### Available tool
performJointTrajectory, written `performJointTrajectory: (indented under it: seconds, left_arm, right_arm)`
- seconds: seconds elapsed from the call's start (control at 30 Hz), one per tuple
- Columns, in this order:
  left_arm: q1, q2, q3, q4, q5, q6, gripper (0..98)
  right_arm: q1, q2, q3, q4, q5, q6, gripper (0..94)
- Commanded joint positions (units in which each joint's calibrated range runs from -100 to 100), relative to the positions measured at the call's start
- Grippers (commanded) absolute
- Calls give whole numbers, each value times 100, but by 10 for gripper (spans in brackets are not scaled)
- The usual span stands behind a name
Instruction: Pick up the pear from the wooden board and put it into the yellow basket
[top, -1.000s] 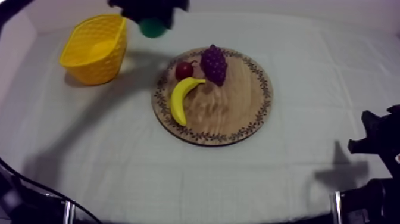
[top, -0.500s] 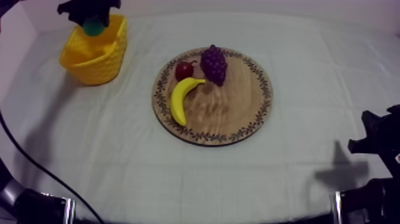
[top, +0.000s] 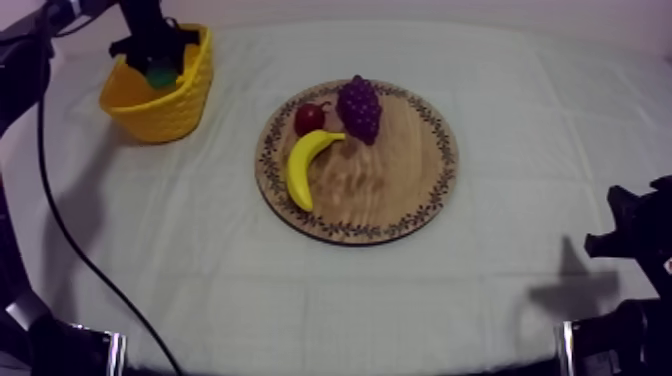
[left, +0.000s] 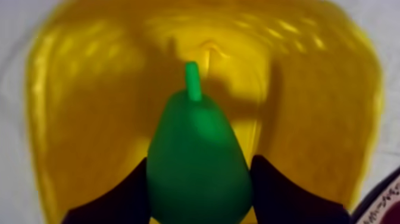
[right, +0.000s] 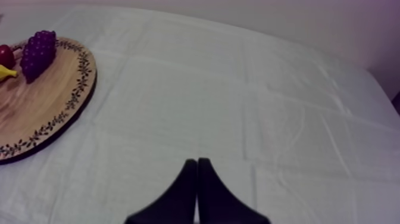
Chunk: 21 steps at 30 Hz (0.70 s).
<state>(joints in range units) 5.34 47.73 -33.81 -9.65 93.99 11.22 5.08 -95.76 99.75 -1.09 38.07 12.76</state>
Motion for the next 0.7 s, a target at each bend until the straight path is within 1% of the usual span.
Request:
performJointTrajectory:
  seconds: [0.0,0.17,0.3,0.47,0.5,0.53,0.6,0.67]
  left_arm:
    - [-31,149,1,72,-116,-11,486]
    - [-131,138,164,224,-348,-45,611]
    - [-210,-136,542,346,-682,-124,668]
    - [-225,-779,1303,411,-1221,-282,728]
    - [-223,-944,1478,435,-1328,-315,713]
    - [-213,-1135,1674,451,-1451,-343,658]
    - [-170,-1612,2170,460,-1784,-392,486]
    - [-108,-2217,2802,459,-2206,-450,271]
  right_arm:
    - [-2,1,3,-1,-1,1,3]
    - [-2,1,3,-1,-1,1,3]
    - [-2,1,3,-1,-1,1,3]
    - [-2,1,3,-1,-1,0,3]
    - [-2,1,3,-1,-1,0,3]
    - [-2,1,3,-1,-1,0,3]
    - [-2,1,3,-1,-1,1,3]
    - [-2,1,3,-1,-1,1,3]
